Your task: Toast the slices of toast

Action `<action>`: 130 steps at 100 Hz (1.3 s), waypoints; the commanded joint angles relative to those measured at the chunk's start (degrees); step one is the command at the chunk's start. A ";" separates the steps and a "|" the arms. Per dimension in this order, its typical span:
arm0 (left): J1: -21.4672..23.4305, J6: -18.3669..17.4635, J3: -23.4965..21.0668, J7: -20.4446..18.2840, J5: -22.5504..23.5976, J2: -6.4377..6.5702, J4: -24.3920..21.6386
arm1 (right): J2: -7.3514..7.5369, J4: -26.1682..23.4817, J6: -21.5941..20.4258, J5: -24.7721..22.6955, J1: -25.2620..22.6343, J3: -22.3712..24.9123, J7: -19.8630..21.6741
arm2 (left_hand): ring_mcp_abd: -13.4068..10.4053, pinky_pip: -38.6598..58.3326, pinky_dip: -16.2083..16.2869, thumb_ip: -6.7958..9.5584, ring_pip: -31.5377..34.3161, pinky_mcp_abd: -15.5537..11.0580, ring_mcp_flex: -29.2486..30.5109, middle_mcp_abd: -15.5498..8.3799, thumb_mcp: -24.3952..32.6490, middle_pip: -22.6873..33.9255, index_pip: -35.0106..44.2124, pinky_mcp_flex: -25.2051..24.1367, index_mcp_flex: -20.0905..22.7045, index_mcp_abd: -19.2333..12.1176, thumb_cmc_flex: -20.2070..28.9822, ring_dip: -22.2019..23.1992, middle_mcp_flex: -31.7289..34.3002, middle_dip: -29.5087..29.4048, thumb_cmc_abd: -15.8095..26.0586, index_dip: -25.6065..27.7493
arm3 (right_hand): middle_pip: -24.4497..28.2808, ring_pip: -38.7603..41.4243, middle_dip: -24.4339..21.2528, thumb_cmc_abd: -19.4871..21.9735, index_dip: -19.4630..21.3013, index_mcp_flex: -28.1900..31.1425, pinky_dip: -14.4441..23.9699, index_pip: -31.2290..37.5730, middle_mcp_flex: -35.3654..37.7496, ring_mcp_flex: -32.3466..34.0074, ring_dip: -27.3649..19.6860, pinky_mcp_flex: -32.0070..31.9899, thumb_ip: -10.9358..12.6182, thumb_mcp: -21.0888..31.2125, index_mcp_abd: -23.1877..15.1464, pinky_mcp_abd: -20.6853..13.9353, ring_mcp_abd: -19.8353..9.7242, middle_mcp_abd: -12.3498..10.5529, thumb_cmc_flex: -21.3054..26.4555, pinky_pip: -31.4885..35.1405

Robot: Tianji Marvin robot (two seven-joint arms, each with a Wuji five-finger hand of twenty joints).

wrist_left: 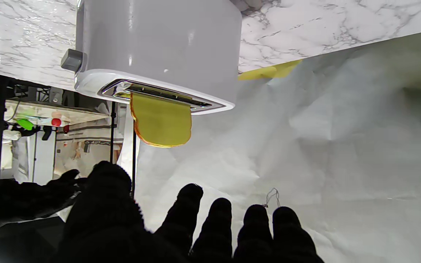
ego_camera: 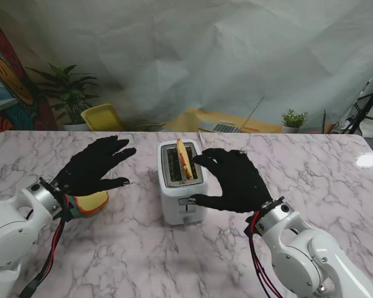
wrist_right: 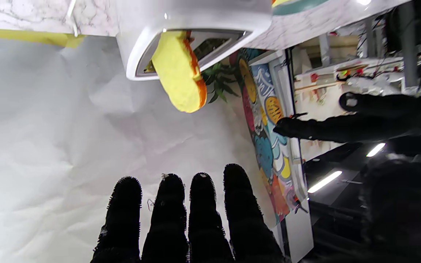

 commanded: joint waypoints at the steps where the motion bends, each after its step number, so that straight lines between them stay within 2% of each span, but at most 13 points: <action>1: 1.63 1.42 -0.64 -0.44 0.77 -0.18 -1.32 | 0.74 0.03 -1.59 0.64 -1.17 0.73 0.66 | 0.47 -2.15 0.16 0.88 1.14 -0.78 0.25 0.09 -1.02 0.48 -0.23 0.06 0.28 0.04 0.93 -0.65 0.00 -0.55 1.95 -0.16 | -1.79 -3.17 -0.78 2.69 -1.29 -2.89 -1.60 -1.59 -2.57 -2.76 -1.47 -1.80 -0.01 -2.02 -1.06 -2.73 -1.96 -1.52 1.29 -2.06; 25: 8.04 6.78 -3.40 0.55 5.57 -0.68 -5.15 | 1.20 0.58 -9.16 3.12 -4.11 4.17 2.86 | 1.82 -2.12 0.17 0.84 1.10 0.54 -0.05 1.19 -1.09 -0.07 -0.85 0.12 -0.81 1.53 0.85 -0.52 -0.45 -0.68 1.71 -0.37 | -2.83 -4.31 -1.26 3.07 -1.74 -3.49 -3.03 -1.85 -3.33 -4.55 -2.74 -3.05 -0.09 -3.04 -1.82 -3.83 -3.19 -2.45 1.60 -3.99; 41: 12.80 10.93 -4.70 1.19 8.45 -1.05 -6.95 | 1.24 0.64 -10.41 3.19 -5.91 5.41 2.83 | 3.00 -2.09 0.25 0.81 0.61 1.12 -0.39 1.85 -1.38 -1.35 -1.69 -0.10 -2.39 3.16 -0.30 -0.51 -2.14 -1.07 0.61 -0.64 | -3.07 -4.33 -1.41 3.46 -1.77 -3.11 -3.48 -1.32 -2.42 -3.97 -3.11 -2.87 -0.05 -3.39 -1.75 -3.88 -3.21 -2.47 2.04 -4.44; 53: 15.74 13.75 -5.27 0.96 11.31 -1.18 -7.52 | 1.20 0.84 -10.91 3.07 -6.56 5.83 2.35 | 3.49 -1.86 0.54 0.73 0.39 1.13 -0.54 2.89 -1.45 -2.49 -2.18 -0.10 -3.08 4.50 -3.75 -0.08 -2.50 -1.09 -1.05 -0.80 | -3.34 -4.33 -1.55 3.73 -1.80 -2.64 -3.64 -0.88 -1.15 -3.53 -3.28 -2.83 -0.02 -3.70 -1.73 -3.88 -3.26 -2.57 2.35 -4.49; 62: 17.01 14.18 -5.57 1.66 14.70 -1.14 -6.78 | 1.23 0.73 -11.17 3.11 -6.94 6.17 2.60 | 3.61 -1.67 0.71 0.46 0.36 0.74 -0.56 3.59 -1.95 -3.06 -3.17 0.17 -5.39 6.21 -6.07 0.13 -3.19 -1.07 -2.20 -1.09 | -3.54 -4.32 -1.62 3.99 -1.81 -2.30 -3.72 -0.56 -0.60 -3.33 -3.36 -2.82 0.02 -3.91 -1.78 -3.88 -3.18 -2.65 2.56 -4.49; 74: 17.71 15.37 -5.35 4.18 19.70 -1.03 -4.28 | 1.24 0.62 -11.45 3.25 -7.47 6.54 2.72 | 4.18 -1.53 0.82 0.21 0.37 0.70 -0.63 4.96 -1.62 -3.86 -4.02 0.54 -7.50 8.58 -7.67 0.47 -5.07 -0.90 -3.36 -1.23 | -3.72 -4.27 -1.64 4.13 -1.85 -1.92 -3.81 -0.17 -0.08 -3.15 -3.41 -2.82 0.04 -4.29 -1.90 -3.88 -3.16 -2.58 2.87 -4.46; 95: 17.19 21.53 -2.92 7.60 23.86 -0.97 0.77 | 1.41 0.11 -12.23 3.47 -8.14 7.18 4.01 | 5.99 -1.56 0.61 0.58 0.56 1.37 -0.91 7.93 -0.78 -4.18 -4.66 1.43 -9.05 11.78 -6.68 1.18 -6.42 -0.67 -5.40 -1.09 | -4.10 -4.28 -1.71 4.69 -1.94 -1.65 -3.94 0.30 0.49 -3.11 -3.48 -2.82 0.10 -4.92 -2.17 -3.88 -3.23 -2.80 3.10 -4.41; 115: 16.23 28.47 0.23 6.68 25.83 -0.96 3.38 | 1.58 -0.28 -12.91 4.16 -8.45 7.66 5.44 | 7.57 -1.54 0.17 1.32 1.05 2.66 -0.80 9.65 -0.29 -3.94 -4.36 2.19 -8.07 13.30 -4.12 1.86 -6.38 -0.40 -6.88 -0.75 | -4.27 -4.23 -1.69 5.12 -1.99 -1.44 -4.03 0.72 1.04 -2.93 -3.49 -2.83 0.17 -5.41 -2.39 -3.88 -3.30 -2.88 3.28 -4.36; 130: 14.69 30.69 1.95 4.87 26.02 -0.80 5.33 | 1.63 -0.57 -12.83 4.49 -8.90 7.94 6.08 | 7.81 -1.60 -0.11 1.61 0.90 2.86 -1.03 9.89 -0.26 -4.01 -4.45 1.92 -8.08 13.48 -3.37 1.95 -6.46 -0.31 -7.21 -0.69 | -4.18 -4.21 -1.57 5.56 -2.03 -1.31 -4.09 0.99 1.22 -2.86 -3.50 -2.83 0.21 -5.80 -2.47 -3.88 -3.29 -2.91 3.38 -4.33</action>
